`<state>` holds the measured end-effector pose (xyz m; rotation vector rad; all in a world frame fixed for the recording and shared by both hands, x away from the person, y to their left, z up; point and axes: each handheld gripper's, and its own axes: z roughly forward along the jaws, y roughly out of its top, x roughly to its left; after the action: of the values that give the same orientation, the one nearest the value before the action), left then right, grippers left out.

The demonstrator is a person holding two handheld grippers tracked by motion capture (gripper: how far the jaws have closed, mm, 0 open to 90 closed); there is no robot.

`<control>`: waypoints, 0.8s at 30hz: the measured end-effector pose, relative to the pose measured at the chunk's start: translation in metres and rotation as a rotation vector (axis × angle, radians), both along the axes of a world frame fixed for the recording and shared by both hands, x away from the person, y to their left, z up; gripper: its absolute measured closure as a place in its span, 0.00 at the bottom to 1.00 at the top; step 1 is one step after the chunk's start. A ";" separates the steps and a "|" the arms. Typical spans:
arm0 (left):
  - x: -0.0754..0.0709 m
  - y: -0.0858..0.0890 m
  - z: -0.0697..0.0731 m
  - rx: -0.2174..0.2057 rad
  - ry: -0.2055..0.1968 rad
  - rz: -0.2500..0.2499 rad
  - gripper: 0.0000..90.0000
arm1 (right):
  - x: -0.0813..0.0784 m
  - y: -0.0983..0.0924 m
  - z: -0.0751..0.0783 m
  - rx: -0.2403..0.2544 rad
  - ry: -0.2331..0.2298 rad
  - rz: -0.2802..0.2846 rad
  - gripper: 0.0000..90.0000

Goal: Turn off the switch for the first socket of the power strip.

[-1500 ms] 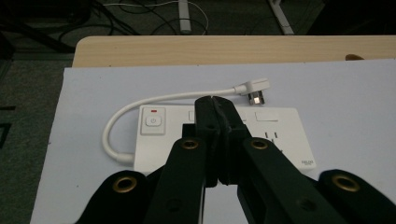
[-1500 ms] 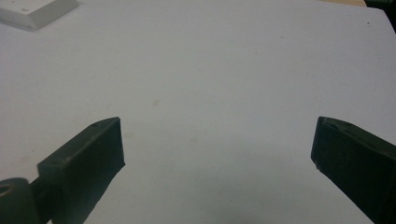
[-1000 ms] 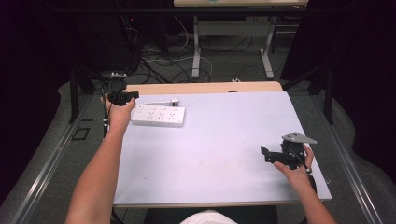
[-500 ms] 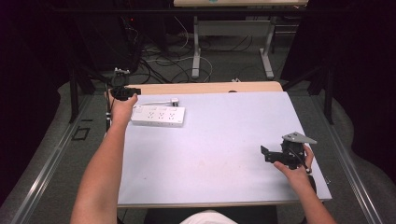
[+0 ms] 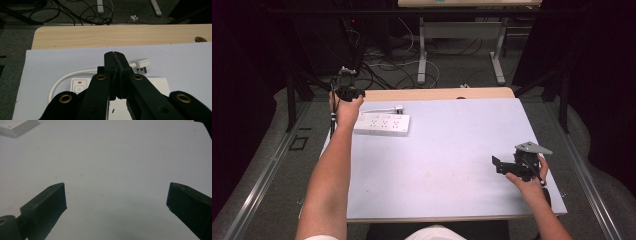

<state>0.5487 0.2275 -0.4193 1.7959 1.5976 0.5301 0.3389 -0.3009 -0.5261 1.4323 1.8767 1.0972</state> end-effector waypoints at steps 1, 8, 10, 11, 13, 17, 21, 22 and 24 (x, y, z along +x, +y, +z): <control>0.001 0.000 0.001 -0.008 0.013 0.002 1.00 | 0.000 0.000 0.000 -0.003 0.003 -0.002 0.02; 0.009 0.001 -0.007 -0.016 0.004 -0.008 1.00 | 0.000 0.000 0.000 -0.004 -0.002 -0.004 0.02; 0.011 0.001 -0.010 -0.018 0.017 -0.018 1.00 | 0.000 0.000 0.000 -0.002 0.002 -0.002 0.02; 0.013 0.000 -0.012 -0.024 0.009 -0.009 1.00 | 0.000 0.000 0.000 -0.003 0.003 -0.001 0.02; 0.015 -0.001 -0.015 -0.016 0.011 -0.018 1.00 | 0.000 0.000 -0.001 -0.003 0.005 -0.001 0.02; 0.019 -0.004 -0.022 -0.018 0.021 -0.033 1.00 | 0.000 0.000 0.000 -0.005 0.002 -0.001 0.02; 0.023 -0.008 -0.029 0.015 0.020 -0.056 1.00 | 0.000 0.000 -0.001 -0.002 0.001 -0.006 0.02; 0.024 -0.010 -0.031 0.020 0.012 -0.060 1.00 | 0.001 0.000 -0.001 -0.003 -0.001 -0.003 0.02; 0.026 -0.011 -0.035 0.017 0.014 -0.069 1.00 | 0.001 0.000 -0.001 0.000 -0.001 -0.009 0.02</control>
<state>0.5743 0.2163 -0.4544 1.8642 1.5387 0.5013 0.3394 -0.3006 -0.5276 1.4389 1.8673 1.0936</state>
